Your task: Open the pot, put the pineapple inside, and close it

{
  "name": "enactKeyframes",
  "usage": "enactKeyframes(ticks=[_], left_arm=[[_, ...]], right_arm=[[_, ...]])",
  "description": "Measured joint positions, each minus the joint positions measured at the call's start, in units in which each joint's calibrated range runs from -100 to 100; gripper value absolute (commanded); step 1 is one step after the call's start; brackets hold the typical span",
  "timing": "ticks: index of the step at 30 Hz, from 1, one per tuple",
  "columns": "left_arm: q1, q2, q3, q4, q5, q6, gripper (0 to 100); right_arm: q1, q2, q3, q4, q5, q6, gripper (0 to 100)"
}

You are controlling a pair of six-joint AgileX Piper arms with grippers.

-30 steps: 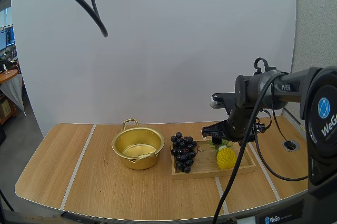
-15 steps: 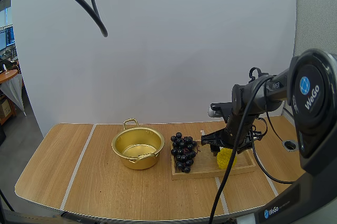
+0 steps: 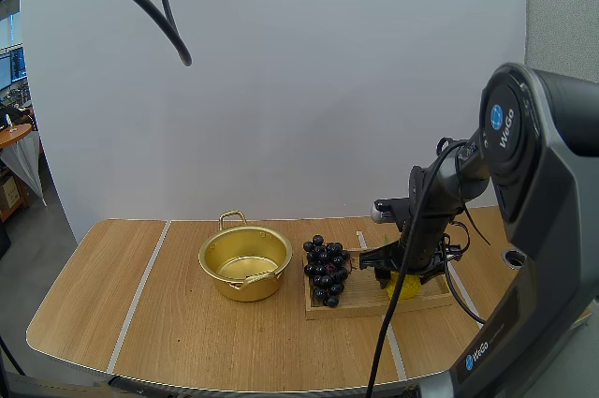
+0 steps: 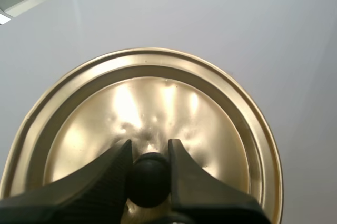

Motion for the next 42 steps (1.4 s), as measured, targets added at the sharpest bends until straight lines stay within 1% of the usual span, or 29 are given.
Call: enactKeyframes(ticks=[5, 9, 10, 11, 14, 15, 16, 21, 24, 32, 34, 37, 39, 41, 42], left_arm=[[0.0, 0.0, 0.0, 0.0, 0.0, 0.0, 0], [0.0, 0.0, 0.0, 0.0, 0.0, 0.0, 0], [0.0, 0.0, 0.0, 0.0, 0.0, 0.0, 0], [0.0, 0.0, 0.0, 0.0, 0.0, 0.0, 0], [0.0, 0.0, 0.0, 0.0, 0.0, 0.0, 0], [0.0, 0.0, 0.0, 0.0, 0.0, 0.0, 0], [0.0, 0.0, 0.0, 0.0, 0.0, 0.0, 0], [0.0, 0.0, 0.0, 0.0, 0.0, -0.13, 0], [0.0, 0.0, 0.0, 0.0, 0.0, -0.13, 0], [0.0, 0.0, 0.0, 0.0, 0.0, -0.24, 0], [0.0, 0.0, 0.0, 0.0, 0.0, -0.24, 0], [0.0, 0.0, 0.0, 0.0, 0.0, -0.33, 0], [0.0, 0.0, 0.0, 0.0, 0.0, -0.33, 0], [0.0, 0.0, 0.0, 0.0, 0.0, -0.33, 0], [0.0, 0.0, 0.0, 0.0, 0.0, -0.33, 0]], right_arm=[[0.0, 3.28, 0.0, 0.0, -1.62, -0.13, 100], [0.0, 3.9, 0.0, 0.0, -1.98, -0.13, 100], [0.0, 3.9, 0.0, 0.0, -1.98, -0.13, 92], [0.0, 3.9, 0.0, 0.0, -1.98, -0.13, 78], [0.0, 3.9, 0.0, 0.0, -1.98, -0.25, 22], [0.0, 3.9, 0.0, 0.0, -1.98, -0.25, 8], [0.0, 3.9, 0.0, 0.0, -1.98, -0.25, 0], [0.0, 3.9, 0.0, 0.12, -1.98, -0.35, 0], [0.0, 1.84, 0.0, 0.12, -1.34, -1.14, 0], [0.26, -10.81, -5.27, 0.12, 3.64, -1.66, 0], [1.28, -16.16, -8.13, 0.12, 6.27, -2.84, 0], [3.34, -21.23, -10.87, 0.24, 8.12, -4.47, 0], [4.4, -23.02, -12.26, 0.24, 8.8, -5.04, 0], [6.95, -25.11, -14.37, 0.24, 11.21, -5.59, 0], [7.6, -25.42, -14.67, 0.24, 11.38, -5.68, 0]])
